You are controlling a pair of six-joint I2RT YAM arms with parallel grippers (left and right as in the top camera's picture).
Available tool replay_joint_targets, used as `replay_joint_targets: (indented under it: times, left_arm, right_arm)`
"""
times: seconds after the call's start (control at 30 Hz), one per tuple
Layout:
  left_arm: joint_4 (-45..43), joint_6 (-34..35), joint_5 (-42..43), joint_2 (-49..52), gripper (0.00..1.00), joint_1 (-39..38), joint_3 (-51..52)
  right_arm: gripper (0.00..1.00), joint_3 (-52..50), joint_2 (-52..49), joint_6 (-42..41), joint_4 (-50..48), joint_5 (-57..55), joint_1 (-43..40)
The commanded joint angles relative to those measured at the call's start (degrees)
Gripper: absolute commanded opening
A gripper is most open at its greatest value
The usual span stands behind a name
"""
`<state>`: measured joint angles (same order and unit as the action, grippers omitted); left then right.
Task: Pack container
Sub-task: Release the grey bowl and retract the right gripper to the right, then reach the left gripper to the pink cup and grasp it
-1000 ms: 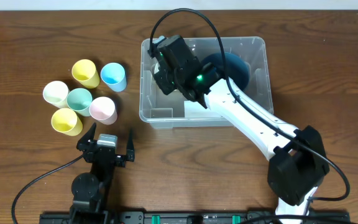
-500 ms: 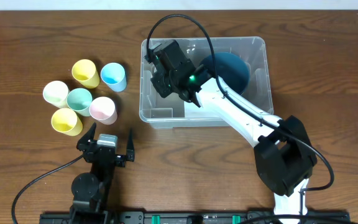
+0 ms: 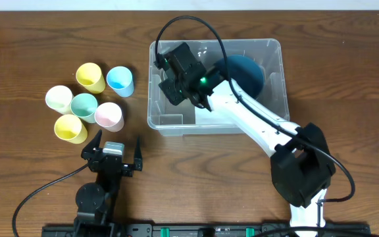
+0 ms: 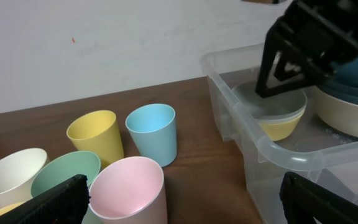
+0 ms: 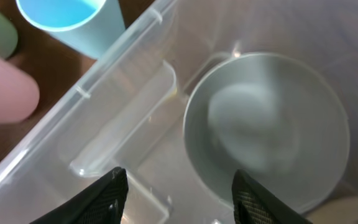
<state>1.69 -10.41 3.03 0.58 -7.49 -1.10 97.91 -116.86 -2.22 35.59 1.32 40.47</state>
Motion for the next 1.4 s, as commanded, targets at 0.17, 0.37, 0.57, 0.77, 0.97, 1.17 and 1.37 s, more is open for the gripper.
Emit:
replay_joint_targets:
  times: [0.17, 0.37, 0.57, 0.77, 0.97, 1.17, 1.37]
  left_arm:
    - [2.16, -0.26, -0.04, -0.35, 0.98, 0.35, 0.87]
    - [2.16, -0.28, -0.04, -0.35, 0.98, 0.35, 0.87]
    - [2.16, -0.26, -0.04, -0.35, 0.98, 0.35, 0.87]
    - [2.16, -0.26, -0.04, -0.35, 0.98, 0.35, 0.87]
    - [1.09, -0.31, -0.07, -0.35, 0.98, 0.35, 0.87]
    - [2.12, -0.28, -0.07, -0.31, 0.98, 0.35, 0.87]
    - [0.83, -0.37, -0.02, -0.28, 0.98, 0.35, 0.85]
  right_arm:
    - [0.57, 12.9, 7.45, -1.09, 15.89, -0.04, -0.57]
    - [0.68, 14.58, 13.14, -11.13, 25.38, -10.01, -5.6]
    - [0.72, 14.6, 16.87, -16.41, 31.36, -10.32, -17.94]
    - [0.99, 14.51, 17.09, -24.11, 36.61, -9.29, -32.94]
    - [0.99, 14.49, 17.09, -25.0, 38.71, -6.21, -45.13]
    - [0.99, 14.49, 17.09, -28.41, 40.09, -5.38, -53.77]
    - [0.99, 14.49, 17.09, -28.85, 40.52, -4.11, -57.44]
